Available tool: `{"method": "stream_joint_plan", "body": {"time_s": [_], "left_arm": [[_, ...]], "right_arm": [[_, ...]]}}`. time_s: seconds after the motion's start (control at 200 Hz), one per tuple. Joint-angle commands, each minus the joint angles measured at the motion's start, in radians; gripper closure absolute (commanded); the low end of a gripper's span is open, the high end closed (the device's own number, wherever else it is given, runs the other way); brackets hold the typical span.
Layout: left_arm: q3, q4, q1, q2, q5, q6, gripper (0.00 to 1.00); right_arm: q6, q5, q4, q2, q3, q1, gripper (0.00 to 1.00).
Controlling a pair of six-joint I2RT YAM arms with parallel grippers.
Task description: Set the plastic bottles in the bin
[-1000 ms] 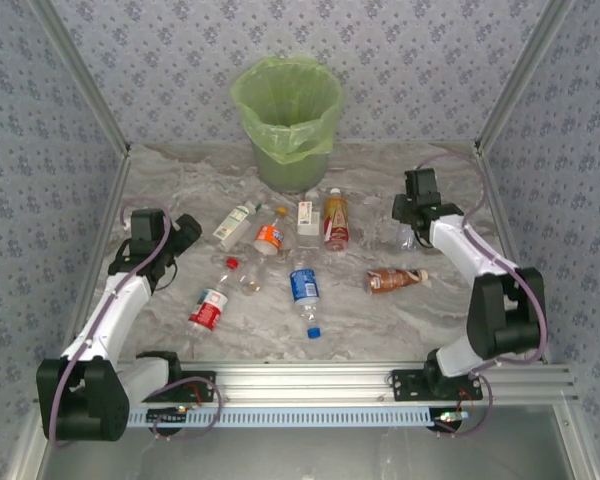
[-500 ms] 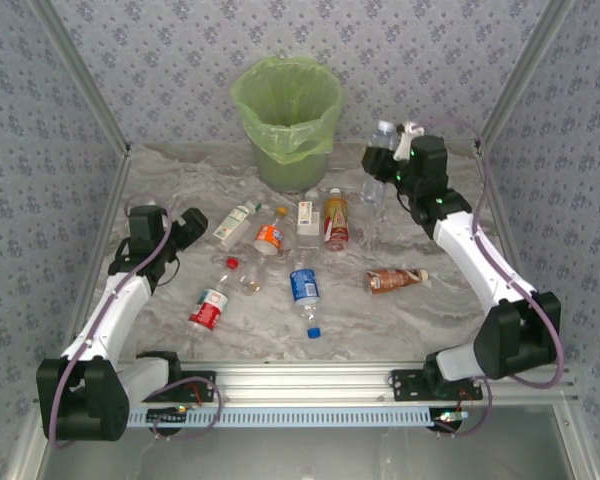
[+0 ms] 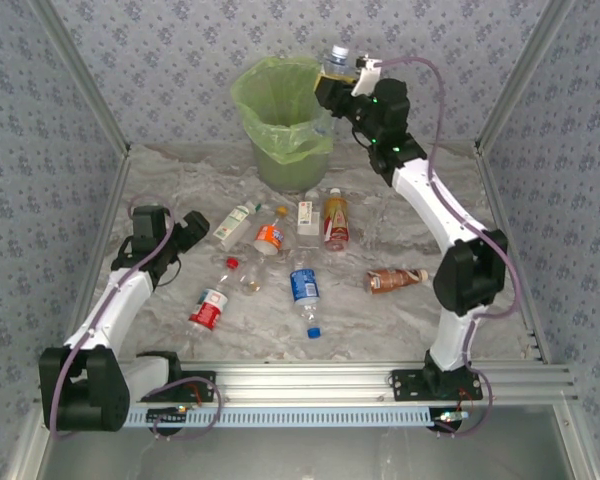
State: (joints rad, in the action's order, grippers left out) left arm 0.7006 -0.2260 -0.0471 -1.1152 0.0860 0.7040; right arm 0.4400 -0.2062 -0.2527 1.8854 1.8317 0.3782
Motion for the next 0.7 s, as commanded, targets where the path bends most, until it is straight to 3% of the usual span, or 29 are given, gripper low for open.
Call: {"method": "stream_joint_plan", "body": {"time_s": [0.0, 0.375, 0.695], "left_arm": [[0.037, -0.029, 0.003, -0.004, 0.008, -0.024, 0.01], [0.035, -0.029, 0.005, -0.034, 0.0, -0.026, 0.01], [0.04, -0.051, 0.006, -0.04, -0.008, -0.037, 0.01]], "right_arm": [[-0.023, 0.054, -0.071, 0.083, 0.121, 0.012, 0.6], [-0.15, 0.149, 0.052, 0.29, 0.383, 0.023, 0.57], [-0.273, 0.12, 0.229, 0.396, 0.521, 0.024, 0.5]]}}
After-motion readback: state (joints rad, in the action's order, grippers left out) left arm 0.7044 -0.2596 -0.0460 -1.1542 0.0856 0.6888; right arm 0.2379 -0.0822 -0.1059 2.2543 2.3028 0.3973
